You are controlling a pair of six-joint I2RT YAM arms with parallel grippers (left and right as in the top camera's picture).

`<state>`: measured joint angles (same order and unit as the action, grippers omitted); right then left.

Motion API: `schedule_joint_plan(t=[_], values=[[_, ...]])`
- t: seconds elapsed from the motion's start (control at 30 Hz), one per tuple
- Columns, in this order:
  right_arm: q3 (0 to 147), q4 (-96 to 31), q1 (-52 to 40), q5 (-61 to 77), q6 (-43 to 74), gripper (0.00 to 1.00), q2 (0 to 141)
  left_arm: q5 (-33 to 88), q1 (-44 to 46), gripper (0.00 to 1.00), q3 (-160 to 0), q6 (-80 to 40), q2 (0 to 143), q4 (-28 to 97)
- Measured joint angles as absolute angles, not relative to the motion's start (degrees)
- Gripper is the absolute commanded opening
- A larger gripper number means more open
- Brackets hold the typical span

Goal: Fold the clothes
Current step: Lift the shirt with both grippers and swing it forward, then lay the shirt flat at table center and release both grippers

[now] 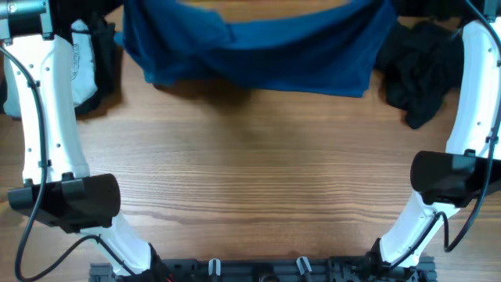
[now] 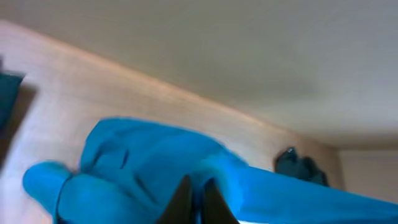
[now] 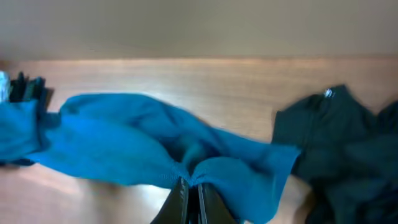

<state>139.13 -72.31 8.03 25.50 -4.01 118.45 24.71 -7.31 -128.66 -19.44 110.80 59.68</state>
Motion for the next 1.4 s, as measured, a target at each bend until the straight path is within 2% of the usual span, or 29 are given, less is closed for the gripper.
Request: schedule_joint_plan(t=[0.27,0.47,0.67,0.77,0.97,1.17,1.4], values=[[139.1,-86.8,8.0,27.0,-4.8,0.04,118.2,23.9,-7.4,0.04,-128.7,-18.0,110.7,78.5],[139.1,-91.7,8.0,27.5,-6.1,0.04,113.9,23.8,-6.9,0.04,-128.7,-14.8,107.9,84.7],[139.1,-92.2,8.0,27.7,-5.7,0.04,108.1,22.7,-6.7,0.04,-128.8,-13.6,102.1,96.1],[137.4,-92.2,8.0,27.6,-5.2,0.04,107.5,22.1,-6.4,0.04,-128.4,-13.4,101.9,96.4],[128.0,-92.2,8.0,23.0,-4.3,0.04,104.0,19.5,-3.9,0.04,-128.0,-13.1,101.9,96.5],[114.9,-92.3,8.0,19.5,-2.6,0.04,90.1,13.9,0.4,0.04,-125.4,-16.3,100.1,96.4],[91.9,-88.6,8.0,18.8,-1.1,0.04,83.2,9.4,5.6,0.04,-107.8,-21.8,94.5,95.5]])
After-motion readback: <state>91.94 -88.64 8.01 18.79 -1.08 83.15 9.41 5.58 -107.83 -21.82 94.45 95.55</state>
